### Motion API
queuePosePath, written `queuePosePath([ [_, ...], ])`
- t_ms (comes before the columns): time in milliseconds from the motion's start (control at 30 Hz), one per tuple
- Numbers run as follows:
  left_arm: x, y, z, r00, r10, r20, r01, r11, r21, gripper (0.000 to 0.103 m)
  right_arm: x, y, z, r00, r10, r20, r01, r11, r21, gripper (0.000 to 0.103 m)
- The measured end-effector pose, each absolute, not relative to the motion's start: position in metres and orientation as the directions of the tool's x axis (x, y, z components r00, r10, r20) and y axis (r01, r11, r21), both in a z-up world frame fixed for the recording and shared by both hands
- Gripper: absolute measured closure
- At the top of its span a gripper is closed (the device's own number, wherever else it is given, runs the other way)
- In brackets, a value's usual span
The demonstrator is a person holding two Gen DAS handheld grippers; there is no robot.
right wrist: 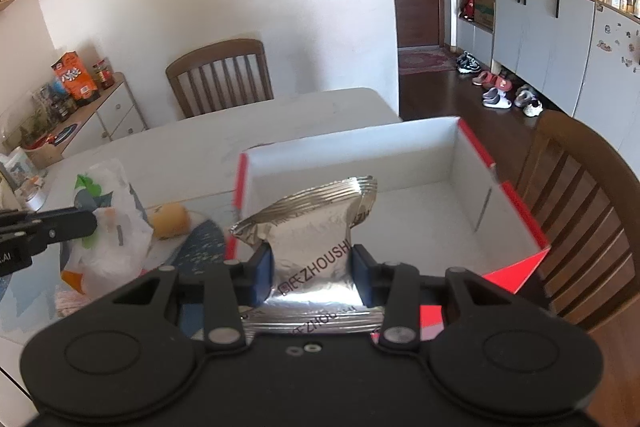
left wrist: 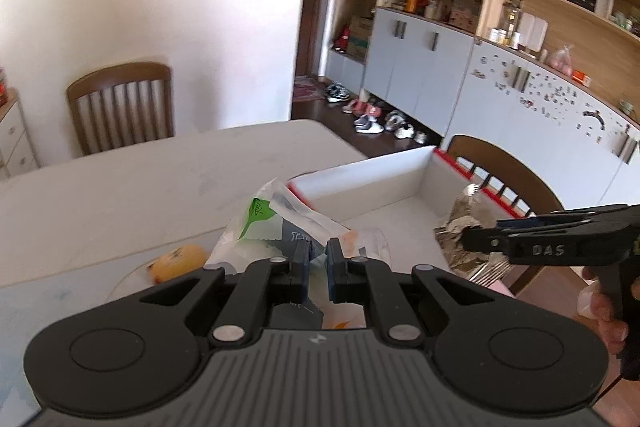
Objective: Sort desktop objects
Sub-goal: 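Carry the foil bag in the right tool while the left tool carries the tissue pack to the red box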
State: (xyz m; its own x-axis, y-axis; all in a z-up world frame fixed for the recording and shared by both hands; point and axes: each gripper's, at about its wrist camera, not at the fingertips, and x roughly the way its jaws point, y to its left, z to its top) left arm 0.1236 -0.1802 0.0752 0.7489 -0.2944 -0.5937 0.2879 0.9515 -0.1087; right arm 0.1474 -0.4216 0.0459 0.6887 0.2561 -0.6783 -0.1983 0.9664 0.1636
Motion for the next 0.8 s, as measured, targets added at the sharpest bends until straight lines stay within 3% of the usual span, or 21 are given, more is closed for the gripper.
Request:
queuePosePath([
  [300,0.158,-0.254,0.077,0.72,-0.352,-0.599,0.401,0.914,-0.054,0.096,0.176,-0.459,0.039,0.699,0.223,-0.679,-0.176,0.975,0.138,0.062],
  [800,0.222,-0.323,0.019,0.588,-0.349,-0.729,0.524,0.851,0.015,0.095,0.219,-0.476,0.011,0.659,0.214,-0.721,-0.214,0.972,0.093,0.064],
])
